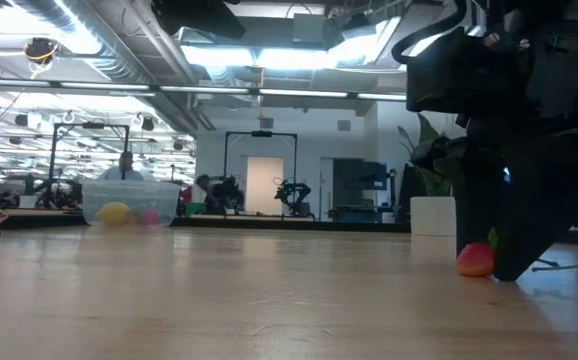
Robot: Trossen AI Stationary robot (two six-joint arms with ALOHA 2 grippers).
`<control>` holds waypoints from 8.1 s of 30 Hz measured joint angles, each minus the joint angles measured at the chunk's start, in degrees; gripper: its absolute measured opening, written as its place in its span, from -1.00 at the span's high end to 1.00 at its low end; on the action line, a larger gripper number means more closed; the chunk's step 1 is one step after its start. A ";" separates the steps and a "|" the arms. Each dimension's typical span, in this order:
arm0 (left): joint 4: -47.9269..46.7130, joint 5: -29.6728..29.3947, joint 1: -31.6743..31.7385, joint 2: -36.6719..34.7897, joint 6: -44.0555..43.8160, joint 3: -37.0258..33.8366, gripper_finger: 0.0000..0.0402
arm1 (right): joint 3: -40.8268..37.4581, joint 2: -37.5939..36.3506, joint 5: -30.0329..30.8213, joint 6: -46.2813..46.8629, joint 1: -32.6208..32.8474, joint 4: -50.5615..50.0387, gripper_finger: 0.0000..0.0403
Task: Pick and placing Produce into tupperware
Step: Put the red strawberry into the transparent container
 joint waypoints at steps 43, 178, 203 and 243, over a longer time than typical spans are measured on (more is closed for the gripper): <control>4.11 -29.86 -0.48 -22.85 15.76 0.00 -0.11 | 23.02 5.24 -13.19 -14.19 -37.87 22.77 0.37; -21.67 15.00 35.28 10.21 37.85 -8.06 -0.11 | -16.57 -40.63 -18.15 -1.44 -42.23 22.54 -0.12; -10.02 9.27 36.12 10.10 31.42 -14.75 -0.11 | -16.57 -40.61 -18.13 -1.86 -42.23 23.68 -0.12; -8.77 19.85 40.86 10.49 29.46 -14.71 0.62 | -16.57 -40.61 -18.11 -2.50 -42.23 23.71 -0.12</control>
